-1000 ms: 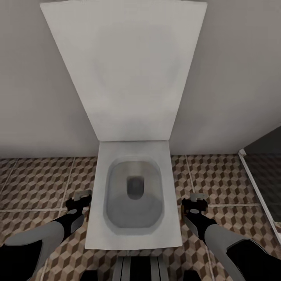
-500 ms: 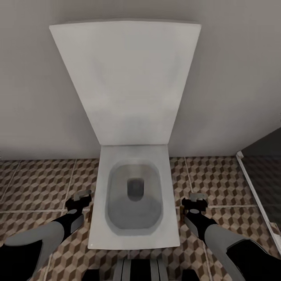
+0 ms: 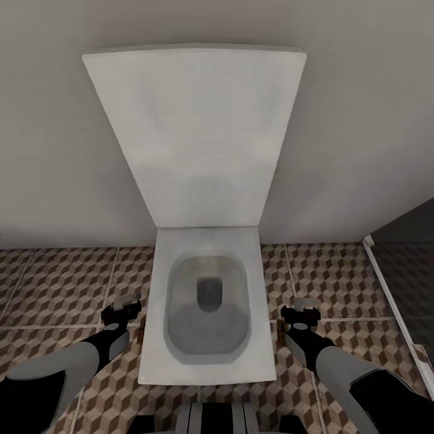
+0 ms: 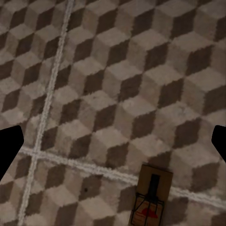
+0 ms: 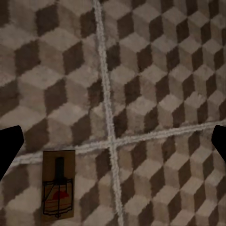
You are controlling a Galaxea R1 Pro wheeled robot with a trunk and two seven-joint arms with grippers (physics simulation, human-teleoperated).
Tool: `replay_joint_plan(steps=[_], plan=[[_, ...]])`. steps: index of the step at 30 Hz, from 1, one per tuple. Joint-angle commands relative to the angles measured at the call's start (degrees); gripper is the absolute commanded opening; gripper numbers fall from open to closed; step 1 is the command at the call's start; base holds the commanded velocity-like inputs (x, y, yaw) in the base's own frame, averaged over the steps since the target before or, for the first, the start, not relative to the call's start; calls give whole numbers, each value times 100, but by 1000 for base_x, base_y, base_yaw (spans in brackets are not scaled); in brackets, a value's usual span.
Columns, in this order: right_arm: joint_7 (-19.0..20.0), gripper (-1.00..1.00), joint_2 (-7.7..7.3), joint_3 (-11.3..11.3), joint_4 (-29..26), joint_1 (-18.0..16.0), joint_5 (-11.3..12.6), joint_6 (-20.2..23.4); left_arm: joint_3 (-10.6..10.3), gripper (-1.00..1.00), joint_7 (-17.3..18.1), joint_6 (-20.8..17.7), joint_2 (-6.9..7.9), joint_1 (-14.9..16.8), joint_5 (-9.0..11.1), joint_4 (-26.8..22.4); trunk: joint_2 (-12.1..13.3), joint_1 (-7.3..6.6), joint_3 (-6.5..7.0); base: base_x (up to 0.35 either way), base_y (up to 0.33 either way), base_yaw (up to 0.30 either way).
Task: Take the four mousetraps from the cabinet in the bathroom and place them on the bathroom floor. Make sure all four end up on the same floor surface, and ensure that at least two of them are either under or directly next to the same bathroom sink.
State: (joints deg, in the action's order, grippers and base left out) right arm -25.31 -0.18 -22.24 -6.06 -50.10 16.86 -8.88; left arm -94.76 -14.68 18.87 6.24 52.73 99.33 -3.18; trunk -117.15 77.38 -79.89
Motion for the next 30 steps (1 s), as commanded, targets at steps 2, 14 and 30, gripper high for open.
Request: replay_joint_plan(steps=[2, 14, 30], plan=[[0, 100, 0, 0, 0, 0, 1, 0, -1, 100, 0, 1, 2, 0, 0, 1, 0, 0, 0, 3, 0, 0], [0, 100, 1, 0, 0, 0, -3, 0, 1, 100, 0, 2, 8, 0, 3, 1, 0, 0, 0, 18, 0, 0], [0, 100, 8, 0, 0, 0, 0, 0, 1, 100, 0, 3, 9, 0, 7, 1, 0, 0, 0, -265, 0, 0]])
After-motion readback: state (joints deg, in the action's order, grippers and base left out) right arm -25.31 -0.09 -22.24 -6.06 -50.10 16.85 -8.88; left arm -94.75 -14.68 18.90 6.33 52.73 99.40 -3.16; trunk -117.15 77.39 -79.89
